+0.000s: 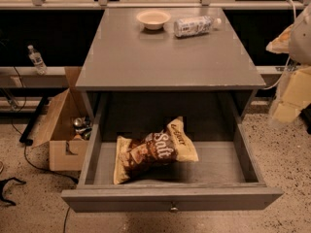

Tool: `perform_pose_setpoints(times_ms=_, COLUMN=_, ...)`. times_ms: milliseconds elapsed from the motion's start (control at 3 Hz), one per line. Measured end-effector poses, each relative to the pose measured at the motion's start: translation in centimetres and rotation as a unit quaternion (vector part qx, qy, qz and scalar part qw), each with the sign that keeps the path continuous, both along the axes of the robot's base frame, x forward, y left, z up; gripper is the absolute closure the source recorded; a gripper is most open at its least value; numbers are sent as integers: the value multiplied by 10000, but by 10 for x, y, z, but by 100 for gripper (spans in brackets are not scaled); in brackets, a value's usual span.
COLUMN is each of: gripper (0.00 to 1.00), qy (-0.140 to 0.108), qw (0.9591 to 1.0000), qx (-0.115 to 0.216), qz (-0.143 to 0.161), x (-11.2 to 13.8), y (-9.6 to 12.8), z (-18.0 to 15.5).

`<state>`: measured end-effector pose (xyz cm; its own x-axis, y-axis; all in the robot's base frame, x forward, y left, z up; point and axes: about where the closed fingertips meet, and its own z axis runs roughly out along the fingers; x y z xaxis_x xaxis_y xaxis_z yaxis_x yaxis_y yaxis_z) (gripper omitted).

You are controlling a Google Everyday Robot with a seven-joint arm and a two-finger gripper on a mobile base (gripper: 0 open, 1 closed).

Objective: Pick brown chip bag from top drawer and place on counter

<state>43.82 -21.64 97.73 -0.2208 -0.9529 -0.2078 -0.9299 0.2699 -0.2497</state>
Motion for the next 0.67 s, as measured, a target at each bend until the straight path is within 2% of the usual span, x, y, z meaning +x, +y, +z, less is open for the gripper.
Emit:
perform_pose_setpoints(times_ms=333, gripper=0, qy=0, qw=10000, qx=0, qz=0, x=0, y=0, z=0)
perform_pose_setpoints(times_ms=667, gripper=0, qy=29, qw=9995, qx=297, qz=61, x=14, y=17, z=-22)
